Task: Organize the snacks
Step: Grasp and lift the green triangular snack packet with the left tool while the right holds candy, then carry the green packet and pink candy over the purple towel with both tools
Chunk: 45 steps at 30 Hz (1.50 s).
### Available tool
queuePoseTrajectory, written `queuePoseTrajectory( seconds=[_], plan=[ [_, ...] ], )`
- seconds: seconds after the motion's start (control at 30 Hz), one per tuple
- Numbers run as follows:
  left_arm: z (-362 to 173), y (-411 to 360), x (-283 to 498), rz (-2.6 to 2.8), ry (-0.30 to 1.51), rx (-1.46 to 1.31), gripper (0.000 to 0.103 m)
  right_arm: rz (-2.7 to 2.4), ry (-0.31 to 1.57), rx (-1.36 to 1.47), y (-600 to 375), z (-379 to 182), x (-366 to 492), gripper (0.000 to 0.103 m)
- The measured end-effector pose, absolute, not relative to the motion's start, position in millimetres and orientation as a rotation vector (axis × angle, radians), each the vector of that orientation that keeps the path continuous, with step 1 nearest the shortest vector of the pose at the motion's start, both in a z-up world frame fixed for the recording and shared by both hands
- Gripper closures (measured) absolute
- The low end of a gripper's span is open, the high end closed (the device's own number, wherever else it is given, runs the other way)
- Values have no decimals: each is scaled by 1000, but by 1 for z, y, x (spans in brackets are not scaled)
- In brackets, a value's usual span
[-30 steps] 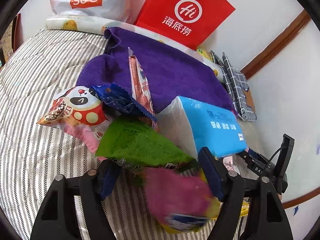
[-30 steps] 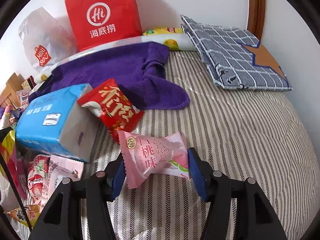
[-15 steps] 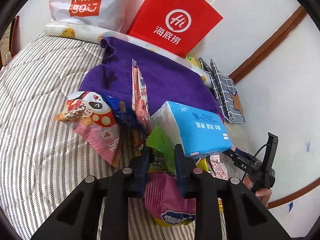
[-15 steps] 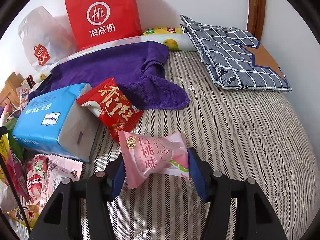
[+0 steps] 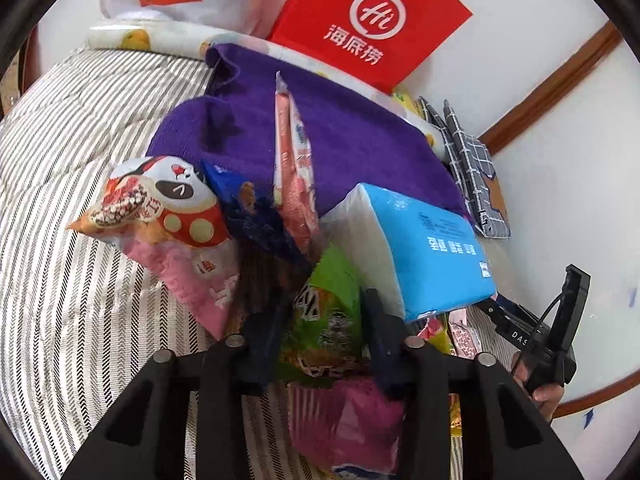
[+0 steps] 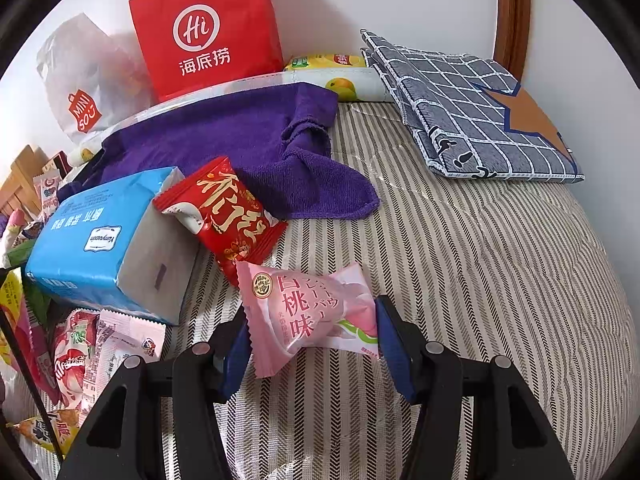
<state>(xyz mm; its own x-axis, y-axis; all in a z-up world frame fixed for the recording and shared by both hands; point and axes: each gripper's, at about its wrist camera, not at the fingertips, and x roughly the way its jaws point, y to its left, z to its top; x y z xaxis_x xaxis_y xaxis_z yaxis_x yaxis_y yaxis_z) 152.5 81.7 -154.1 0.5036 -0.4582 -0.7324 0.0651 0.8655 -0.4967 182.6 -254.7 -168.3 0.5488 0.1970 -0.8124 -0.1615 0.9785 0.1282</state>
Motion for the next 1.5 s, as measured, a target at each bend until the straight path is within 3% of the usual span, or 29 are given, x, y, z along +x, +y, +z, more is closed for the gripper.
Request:
queuePoseTrajectory(
  seconds=[0.2,0.47,0.97,1.5],
  plan=[
    [-134,90,140,-332,934,-433,77,215,967,41,-255,-168,183,46],
    [-116,94,125,-347,881,-411,79,173,910,38,-259,-158,174,49],
    [-76,89,113,-395,785,-402,80,212,800,-18,-231,-93,134,49],
    [-47,55,119,-458,748,-373,80,248,719,-29,-210,-60,125,49]
  ],
)
